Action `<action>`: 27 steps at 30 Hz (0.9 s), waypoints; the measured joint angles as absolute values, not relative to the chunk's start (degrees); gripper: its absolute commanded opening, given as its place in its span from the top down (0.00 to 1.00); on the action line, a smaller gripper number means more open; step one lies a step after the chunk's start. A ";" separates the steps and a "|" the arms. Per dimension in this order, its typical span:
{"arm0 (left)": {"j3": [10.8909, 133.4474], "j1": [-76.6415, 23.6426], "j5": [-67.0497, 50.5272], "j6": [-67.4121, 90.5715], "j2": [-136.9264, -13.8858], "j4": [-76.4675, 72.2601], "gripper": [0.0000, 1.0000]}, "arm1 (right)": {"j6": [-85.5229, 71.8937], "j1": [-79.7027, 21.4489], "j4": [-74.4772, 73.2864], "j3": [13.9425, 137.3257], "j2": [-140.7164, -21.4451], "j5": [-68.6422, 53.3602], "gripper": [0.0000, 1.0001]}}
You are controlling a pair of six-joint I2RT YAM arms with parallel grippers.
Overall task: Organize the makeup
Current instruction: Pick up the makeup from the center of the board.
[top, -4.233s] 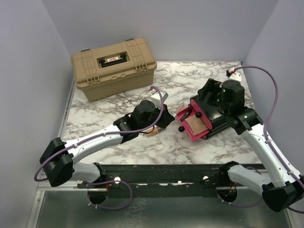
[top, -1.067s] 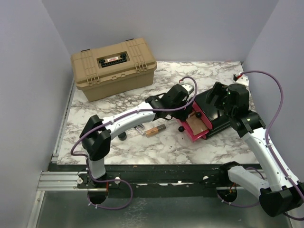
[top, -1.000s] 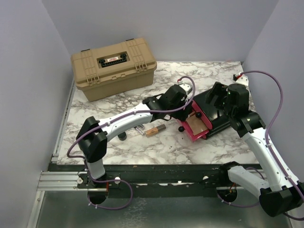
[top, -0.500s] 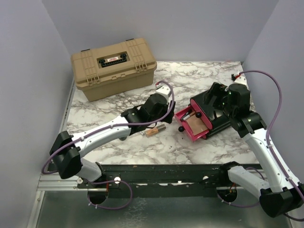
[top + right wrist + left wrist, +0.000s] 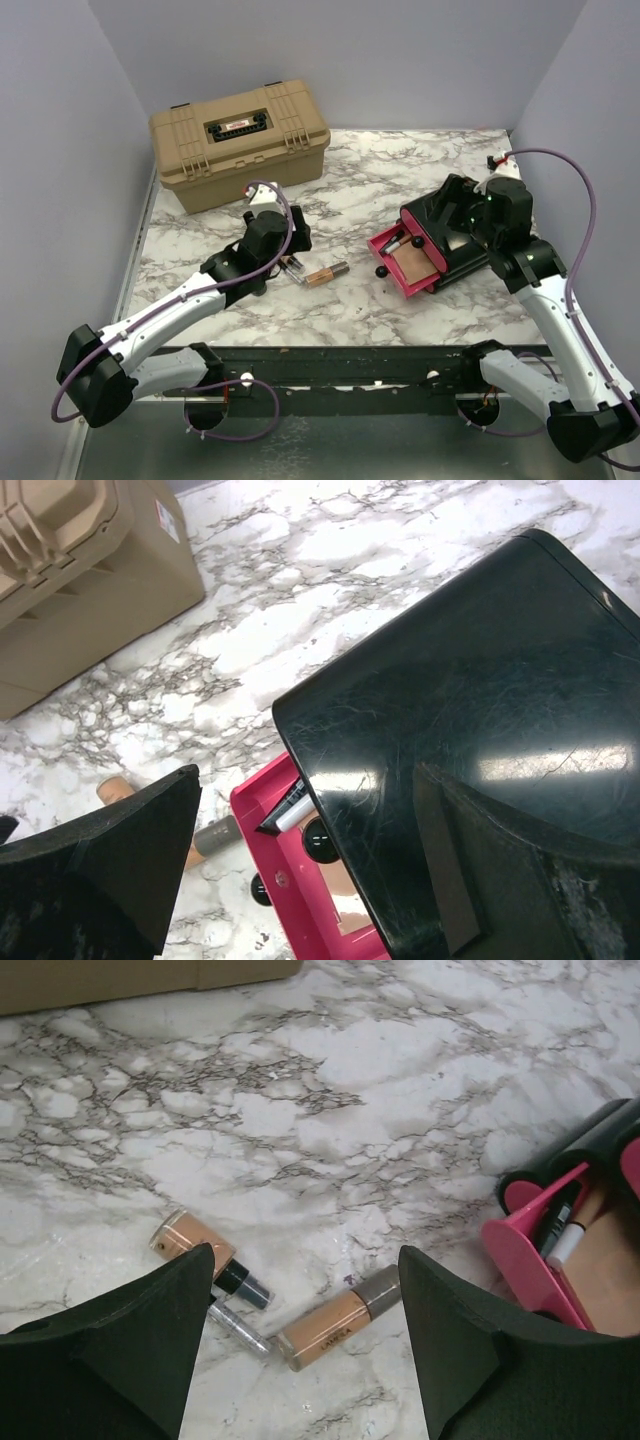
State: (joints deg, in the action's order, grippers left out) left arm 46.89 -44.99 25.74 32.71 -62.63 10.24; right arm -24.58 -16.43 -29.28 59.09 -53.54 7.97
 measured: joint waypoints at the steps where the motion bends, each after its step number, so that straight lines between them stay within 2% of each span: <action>1: 46.24 -44.16 25.74 33.32 -62.43 10.26 0.24 | -24.58 -16.40 -29.26 59.09 -53.28 7.79 0.07; 11: 42.72 -40.80 27.00 38.81 -63.90 11.31 0.27 | -24.53 -16.40 -29.74 60.14 -52.80 6.79 0.07; 16: 42.72 -39.05 26.37 38.98 -67.53 13.26 0.35 | -24.49 -16.40 -29.67 60.16 -52.73 6.74 0.07; 18: 42.70 -38.76 25.63 38.68 -68.84 13.47 0.42 | -24.45 -16.40 -29.67 60.16 -52.82 6.68 0.07; 27: 40.51 -38.57 24.77 40.80 -72.60 14.22 0.47 | -24.40 -16.40 -29.65 60.55 -54.46 5.89 0.07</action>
State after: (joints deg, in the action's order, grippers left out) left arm 40.51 -38.57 24.77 40.80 -72.60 14.22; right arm -24.40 -16.40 -29.65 60.55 -54.46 5.89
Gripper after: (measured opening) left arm 0.539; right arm 0.929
